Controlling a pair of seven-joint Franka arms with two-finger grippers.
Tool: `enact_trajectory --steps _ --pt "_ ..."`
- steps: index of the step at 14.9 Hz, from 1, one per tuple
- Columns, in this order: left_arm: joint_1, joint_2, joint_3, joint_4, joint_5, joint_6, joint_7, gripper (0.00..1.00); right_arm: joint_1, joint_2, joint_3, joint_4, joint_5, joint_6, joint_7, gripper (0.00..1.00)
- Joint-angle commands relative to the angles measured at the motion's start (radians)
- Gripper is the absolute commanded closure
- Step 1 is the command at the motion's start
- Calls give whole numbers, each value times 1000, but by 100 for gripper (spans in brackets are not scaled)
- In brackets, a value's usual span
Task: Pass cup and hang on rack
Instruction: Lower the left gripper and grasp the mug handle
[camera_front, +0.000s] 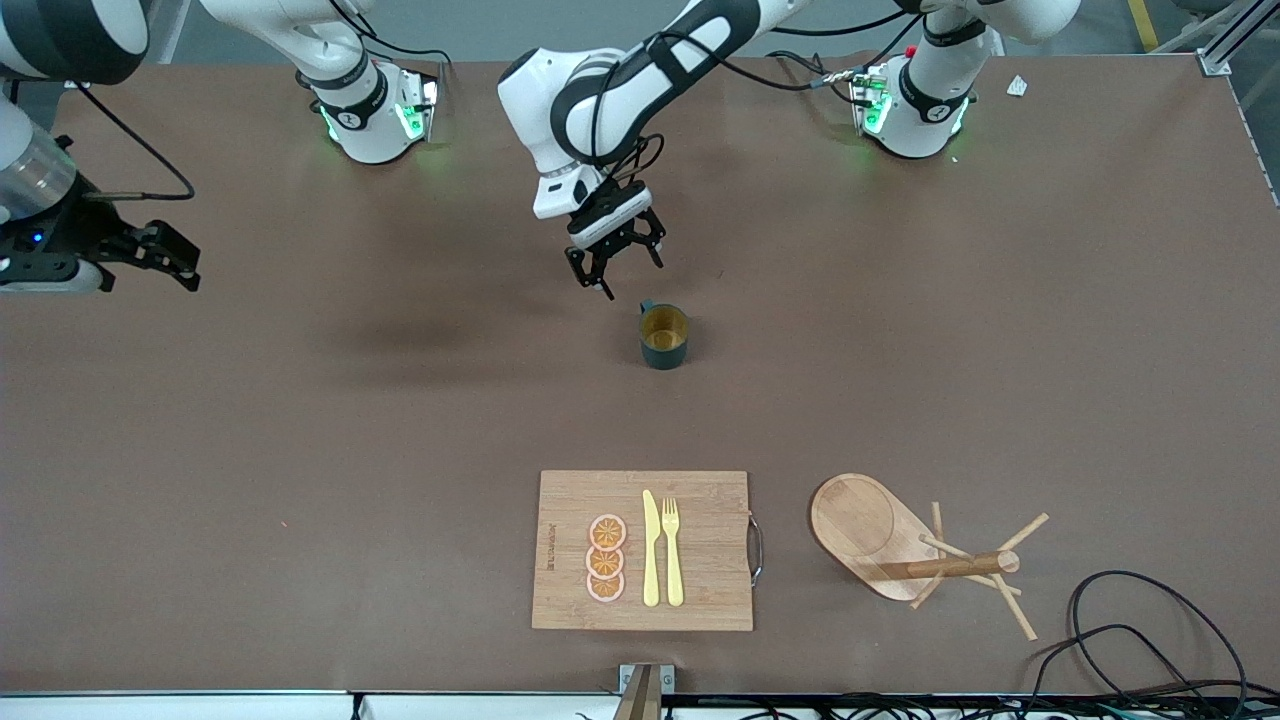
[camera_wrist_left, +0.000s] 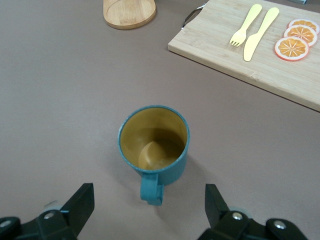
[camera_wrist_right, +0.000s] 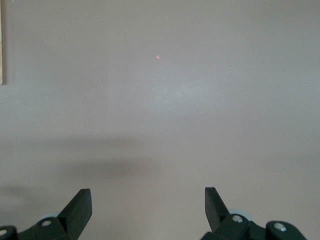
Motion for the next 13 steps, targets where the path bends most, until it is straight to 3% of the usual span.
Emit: enact_trajectory --steps 1,7,13 --pt "3 26 3 10 53 6 -21 7 -72 55 13 101 32 -30 -115 0" --pt "4 69 7 13 101 6 -35 12 -94 104 13 293 74 -166 -156 0" --pt "3 86 7 11 101 11 -98 12 -92 107 13 287 74 -179 -162 0"
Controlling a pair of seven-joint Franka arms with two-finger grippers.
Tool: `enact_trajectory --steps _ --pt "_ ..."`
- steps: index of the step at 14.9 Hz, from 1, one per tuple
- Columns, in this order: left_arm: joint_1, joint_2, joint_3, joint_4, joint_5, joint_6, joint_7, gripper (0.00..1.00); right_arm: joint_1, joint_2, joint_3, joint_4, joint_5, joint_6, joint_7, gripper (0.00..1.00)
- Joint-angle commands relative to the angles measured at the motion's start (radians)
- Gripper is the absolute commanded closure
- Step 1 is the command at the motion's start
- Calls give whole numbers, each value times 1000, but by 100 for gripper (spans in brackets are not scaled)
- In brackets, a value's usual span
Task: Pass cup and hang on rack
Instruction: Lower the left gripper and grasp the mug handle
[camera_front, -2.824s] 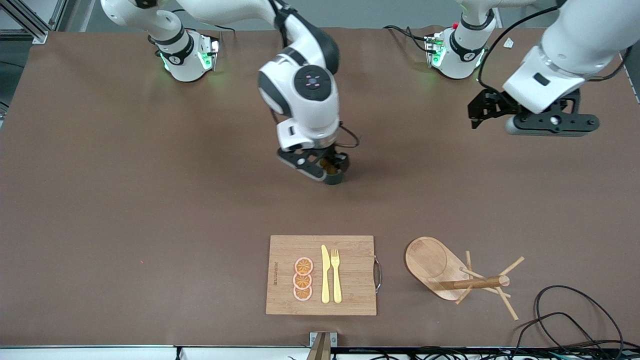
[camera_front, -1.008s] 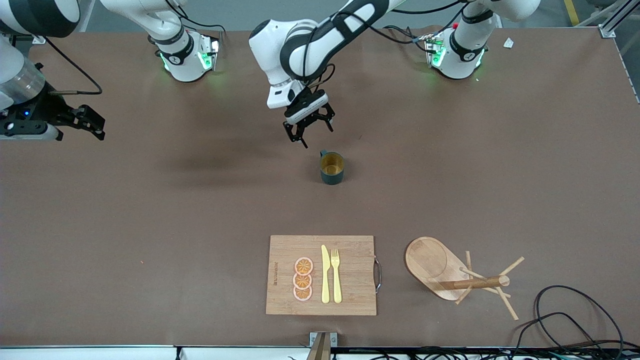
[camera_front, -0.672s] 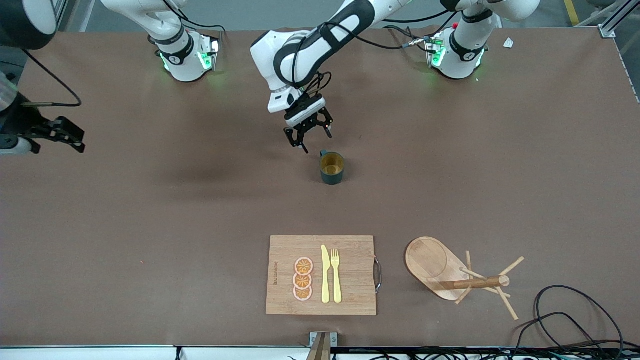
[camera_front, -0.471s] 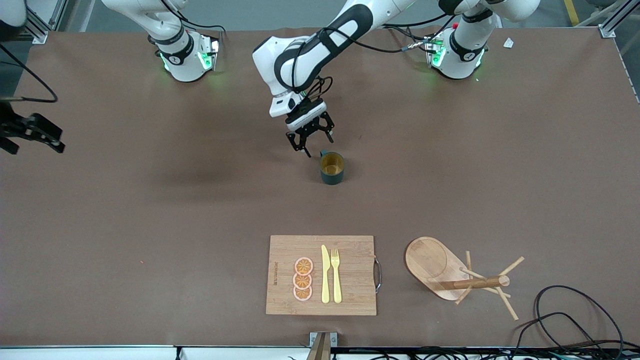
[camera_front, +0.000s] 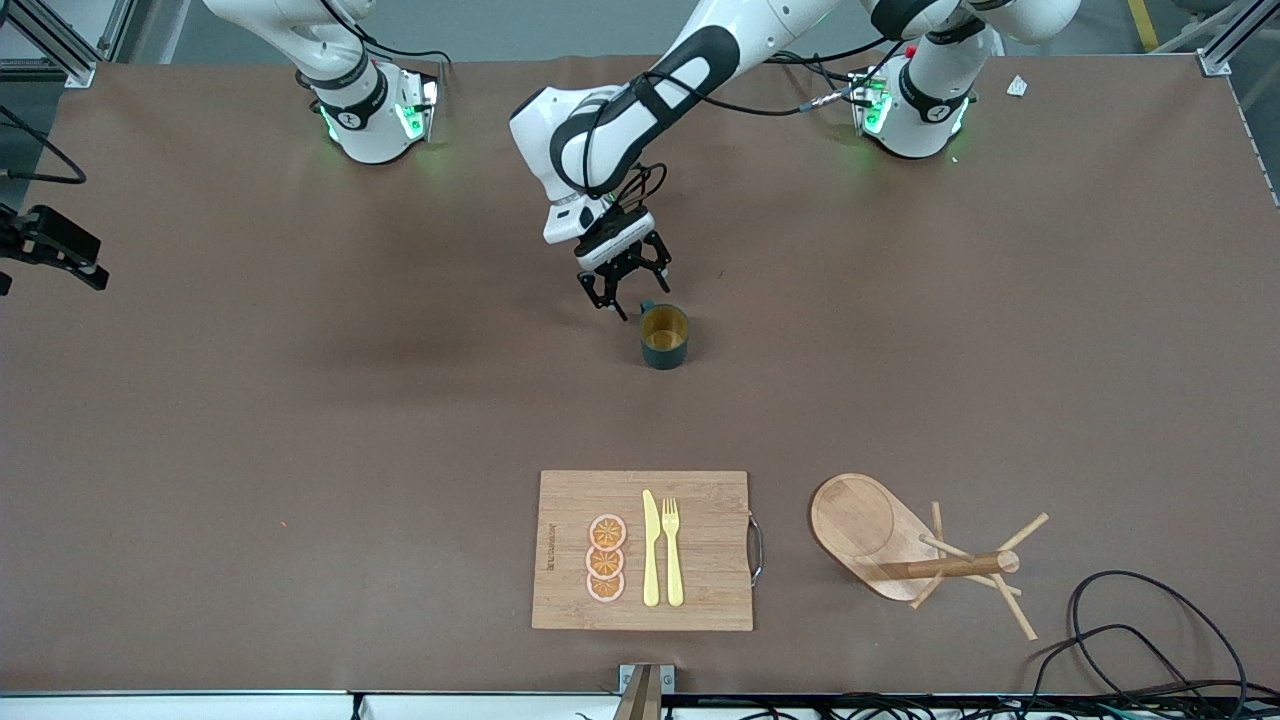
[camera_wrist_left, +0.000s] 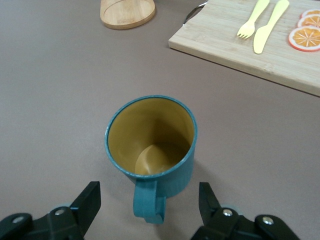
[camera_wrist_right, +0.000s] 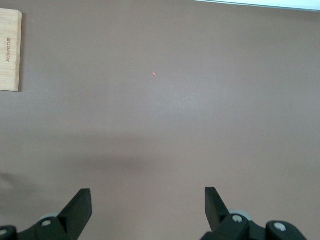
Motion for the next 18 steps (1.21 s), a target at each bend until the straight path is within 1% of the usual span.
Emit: enact_trajectory --steps 1,5,6,9,14,16,18 --pt "-4 9 1 8 24 6 -53 12 -15 11 10 23 13 -20 -18 0" --pt "-14 34 1 10 45 6 -96 14 -16 14 10 23 13 -23 -41 0" --pt "-14 37 1 10 45 6 -99 18 -16 14 10 23 13 -27 -44 0" --pt "-14 40 1 13 45 8 -102 33 -13 14 10 25 12 -27 -45 0" --pt "-13 54 5 16 64 8 -99 45 -15 14 10 25 12 -29 -46 0" --pt "-13 59 5 17 64 8 -98 57 -15 14 10 25 12 -29 -46 0" --pt "-13 59 5 19 64 8 -91 82 -15 14 10 25 12 -29 -48 0"
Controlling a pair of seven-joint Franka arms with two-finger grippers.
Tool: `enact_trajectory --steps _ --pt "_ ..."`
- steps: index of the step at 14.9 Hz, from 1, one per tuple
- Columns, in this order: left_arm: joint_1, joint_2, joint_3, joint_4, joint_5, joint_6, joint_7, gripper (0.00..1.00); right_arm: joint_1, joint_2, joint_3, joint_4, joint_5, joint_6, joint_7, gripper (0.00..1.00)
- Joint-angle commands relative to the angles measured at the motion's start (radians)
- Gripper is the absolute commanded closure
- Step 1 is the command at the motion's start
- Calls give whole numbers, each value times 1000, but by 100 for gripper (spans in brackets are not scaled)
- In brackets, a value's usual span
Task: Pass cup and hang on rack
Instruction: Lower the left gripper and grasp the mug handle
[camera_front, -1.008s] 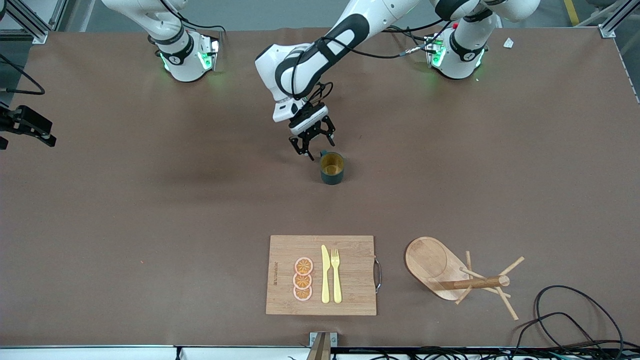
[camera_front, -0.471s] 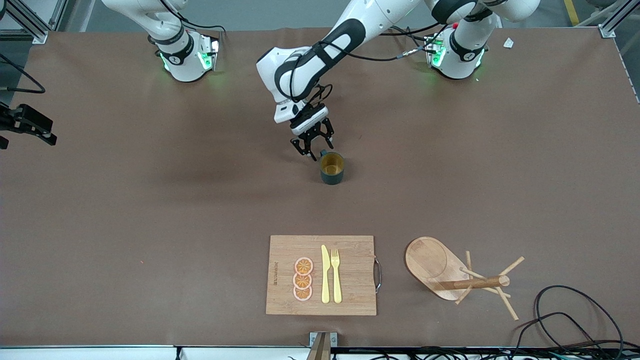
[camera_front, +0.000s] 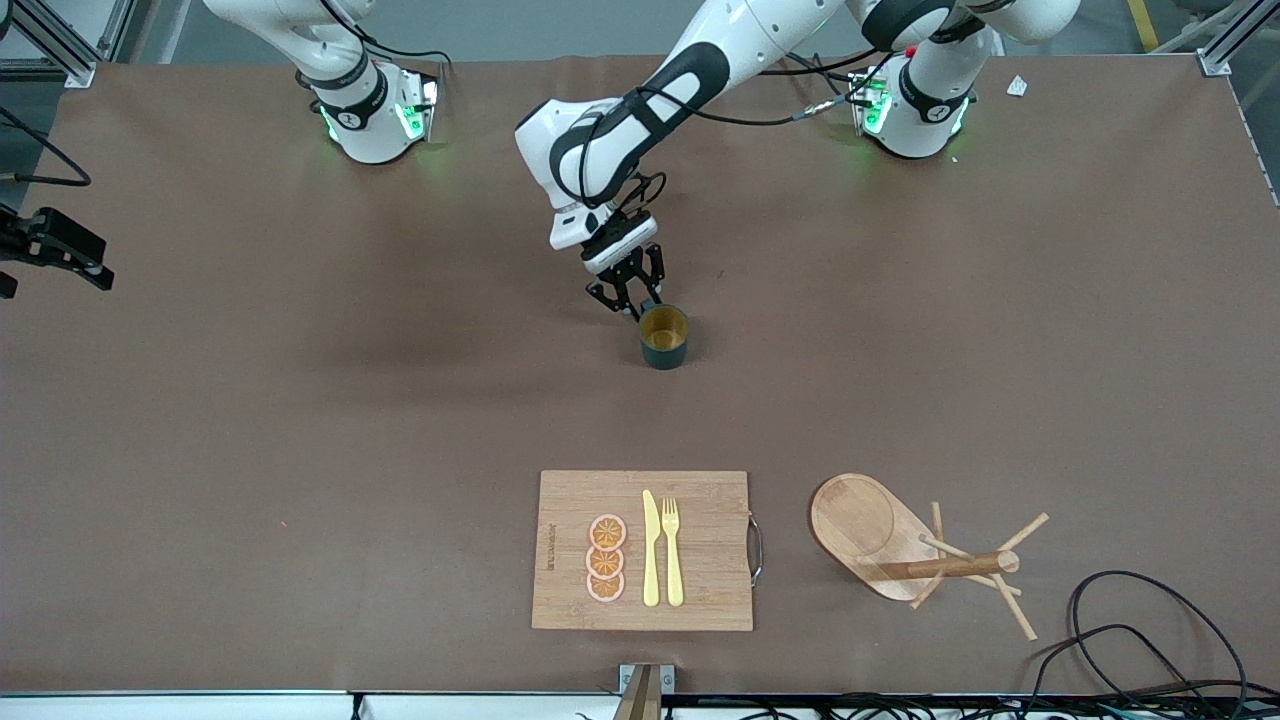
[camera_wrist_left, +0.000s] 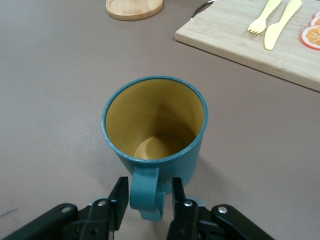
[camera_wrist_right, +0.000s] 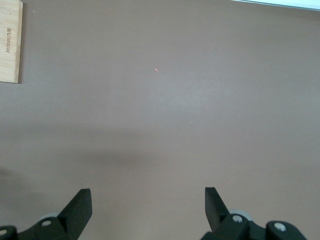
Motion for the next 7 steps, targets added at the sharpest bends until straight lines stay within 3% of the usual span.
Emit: enact_trajectory --steps 1,2,7 --pt "-4 8 4 21 21 4 1 92 -13 10 10 24 12 -15 -15 0" --pt "-2 8 4 38 19 2 3 99 -13 10 10 24 12 -15 -15 0" --pt "31 -28 1 145 -51 1 119 100 -15 10 10 24 12 -16 -17 0"
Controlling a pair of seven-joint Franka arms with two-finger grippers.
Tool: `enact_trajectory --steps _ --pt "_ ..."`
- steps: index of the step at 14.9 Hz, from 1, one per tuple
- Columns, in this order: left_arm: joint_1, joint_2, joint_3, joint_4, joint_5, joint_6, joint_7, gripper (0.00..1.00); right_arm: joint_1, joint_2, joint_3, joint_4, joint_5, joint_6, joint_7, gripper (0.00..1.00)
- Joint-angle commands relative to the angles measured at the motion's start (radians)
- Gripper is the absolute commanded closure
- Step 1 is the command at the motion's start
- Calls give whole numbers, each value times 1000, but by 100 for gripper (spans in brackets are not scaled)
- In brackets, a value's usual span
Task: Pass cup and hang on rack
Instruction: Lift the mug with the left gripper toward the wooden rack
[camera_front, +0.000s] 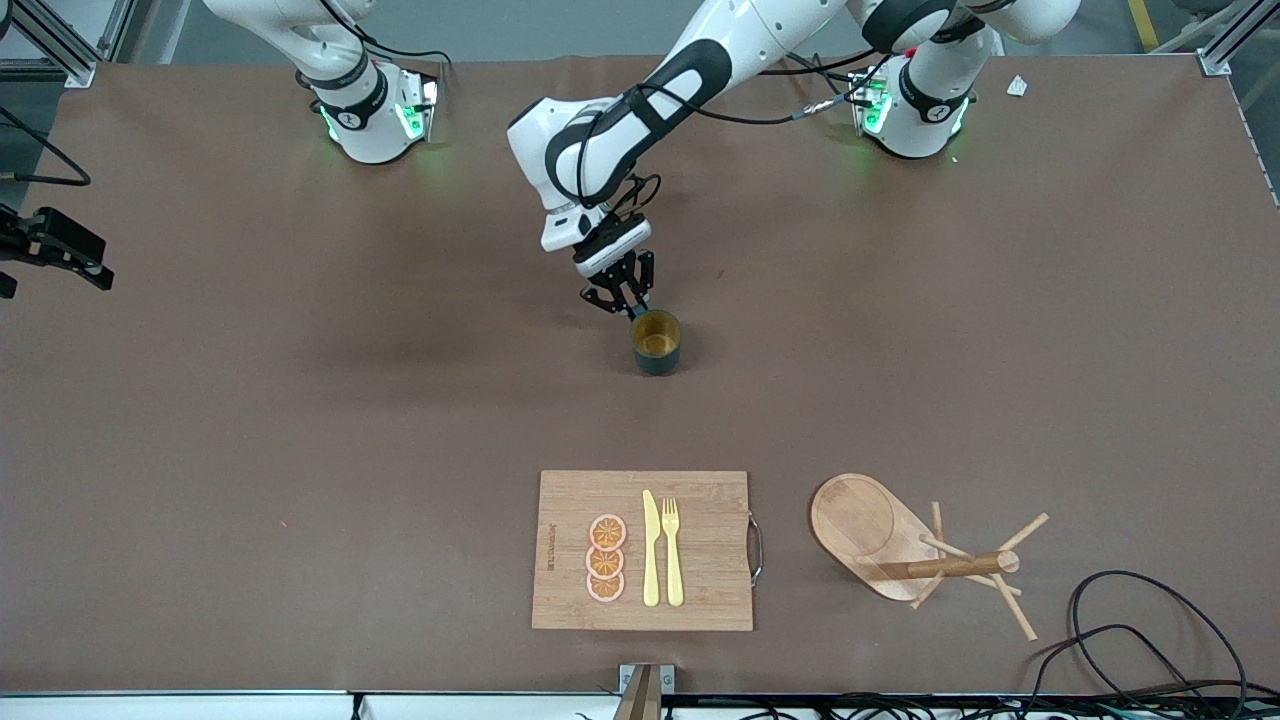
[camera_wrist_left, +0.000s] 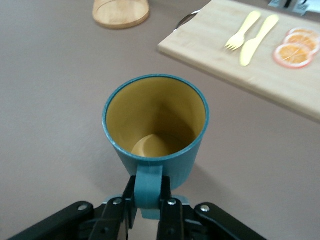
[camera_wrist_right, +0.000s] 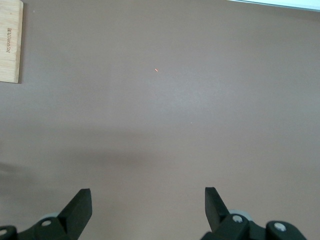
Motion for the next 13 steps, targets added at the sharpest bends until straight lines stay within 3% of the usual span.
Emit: enact_trajectory --steps 1,7,13 --pt "38 -32 -7 82 -66 -3 71 100 -15 10 9 23 12 -16 -15 0" --pt "173 -183 -13 159 -353 22 266 100 -15 10 9 23 12 -16 -17 0" --pt "408 -322 -13 159 -791 108 505 100 -15 11 9 23 12 -16 -26 0"
